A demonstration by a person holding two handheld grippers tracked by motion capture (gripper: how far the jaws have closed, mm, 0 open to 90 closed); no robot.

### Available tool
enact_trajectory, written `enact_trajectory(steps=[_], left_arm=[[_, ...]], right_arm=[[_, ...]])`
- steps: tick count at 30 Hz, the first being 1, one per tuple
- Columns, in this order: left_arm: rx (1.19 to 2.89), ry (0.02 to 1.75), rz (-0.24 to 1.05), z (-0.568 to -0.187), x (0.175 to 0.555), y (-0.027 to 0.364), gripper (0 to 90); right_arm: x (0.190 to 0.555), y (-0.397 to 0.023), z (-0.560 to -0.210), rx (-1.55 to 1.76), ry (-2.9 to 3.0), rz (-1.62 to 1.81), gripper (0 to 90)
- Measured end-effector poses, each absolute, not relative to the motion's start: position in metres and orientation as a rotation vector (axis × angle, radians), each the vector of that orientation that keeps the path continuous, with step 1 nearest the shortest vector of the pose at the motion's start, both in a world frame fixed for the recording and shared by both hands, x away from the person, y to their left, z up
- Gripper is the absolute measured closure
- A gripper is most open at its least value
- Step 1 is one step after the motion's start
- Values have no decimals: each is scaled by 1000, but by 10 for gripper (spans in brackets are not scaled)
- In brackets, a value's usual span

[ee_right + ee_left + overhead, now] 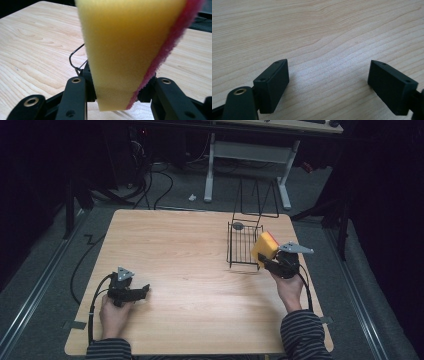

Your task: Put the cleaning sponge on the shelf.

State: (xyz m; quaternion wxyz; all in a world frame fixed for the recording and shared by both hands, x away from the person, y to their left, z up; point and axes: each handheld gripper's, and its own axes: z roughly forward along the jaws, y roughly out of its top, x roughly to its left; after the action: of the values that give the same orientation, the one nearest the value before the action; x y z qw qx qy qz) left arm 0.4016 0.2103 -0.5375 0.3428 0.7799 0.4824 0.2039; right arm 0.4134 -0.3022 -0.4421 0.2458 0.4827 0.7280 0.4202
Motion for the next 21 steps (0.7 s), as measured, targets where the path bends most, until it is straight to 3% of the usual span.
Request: enact_trajectory(steps=[21], left_arm=[[2028,1253,530,-537,401,210,178]], right_arm=[[447,-280,-440,1283,2007,1103,615]])
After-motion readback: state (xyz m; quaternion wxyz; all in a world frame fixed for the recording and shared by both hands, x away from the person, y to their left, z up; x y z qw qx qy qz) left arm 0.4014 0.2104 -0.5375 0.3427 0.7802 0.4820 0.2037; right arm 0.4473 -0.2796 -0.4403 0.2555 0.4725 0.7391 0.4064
